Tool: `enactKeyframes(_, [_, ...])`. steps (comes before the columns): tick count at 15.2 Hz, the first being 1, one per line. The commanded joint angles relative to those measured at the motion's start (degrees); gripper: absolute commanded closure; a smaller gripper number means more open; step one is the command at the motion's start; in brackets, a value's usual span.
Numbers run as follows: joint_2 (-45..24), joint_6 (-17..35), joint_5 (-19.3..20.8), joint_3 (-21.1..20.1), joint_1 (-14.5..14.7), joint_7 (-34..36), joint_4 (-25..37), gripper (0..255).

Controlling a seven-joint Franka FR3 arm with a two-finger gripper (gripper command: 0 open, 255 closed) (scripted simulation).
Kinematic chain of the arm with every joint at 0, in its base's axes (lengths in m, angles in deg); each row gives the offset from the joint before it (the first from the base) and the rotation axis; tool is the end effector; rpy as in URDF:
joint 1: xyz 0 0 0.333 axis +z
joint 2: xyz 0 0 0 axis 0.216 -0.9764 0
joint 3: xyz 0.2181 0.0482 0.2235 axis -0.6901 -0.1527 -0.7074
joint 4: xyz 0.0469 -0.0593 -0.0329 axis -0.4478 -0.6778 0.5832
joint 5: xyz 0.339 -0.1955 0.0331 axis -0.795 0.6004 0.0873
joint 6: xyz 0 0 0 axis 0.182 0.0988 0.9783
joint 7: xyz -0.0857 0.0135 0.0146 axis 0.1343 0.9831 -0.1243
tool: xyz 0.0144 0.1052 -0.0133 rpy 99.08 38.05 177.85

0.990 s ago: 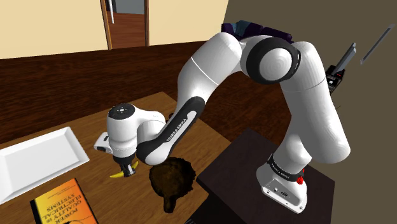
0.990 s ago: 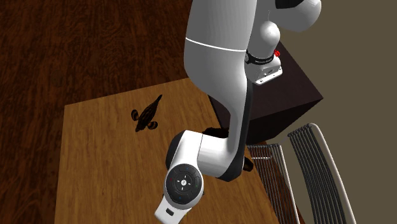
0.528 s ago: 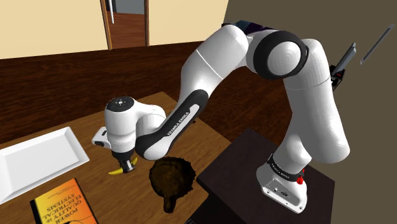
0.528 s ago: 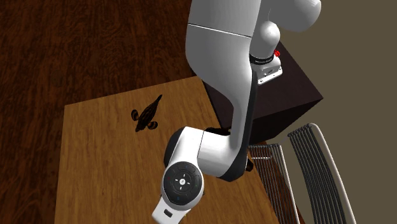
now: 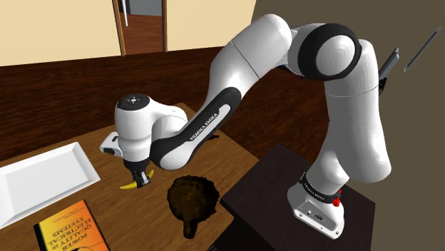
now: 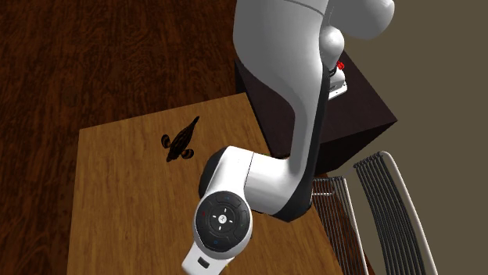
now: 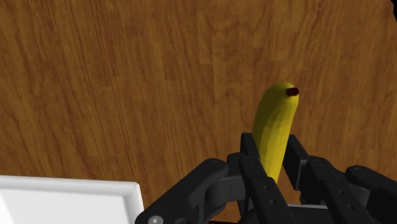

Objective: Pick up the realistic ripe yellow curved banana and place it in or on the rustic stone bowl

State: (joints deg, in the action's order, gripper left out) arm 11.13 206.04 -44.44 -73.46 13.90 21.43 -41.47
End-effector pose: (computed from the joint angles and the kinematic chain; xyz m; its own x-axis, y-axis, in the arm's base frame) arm 0.4645 0.4413 0.2105 0.1042 0.9937 0.0419 0.9903 -0.1075 0.0875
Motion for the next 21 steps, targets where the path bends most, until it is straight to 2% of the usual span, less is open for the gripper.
enactKeyframes(1, [1.0,-1.1,-0.6,-0.5,-0.4,-0.5,0.2,255])
enactKeyframes(19, [9.7,-10.5,-5.5,-3.8,-2.7,-4.0,1.2,255])
enactKeyframes(21, [13.7,-8.2,-6.4,-4.5,-3.3,-3.6,-4.8,255])
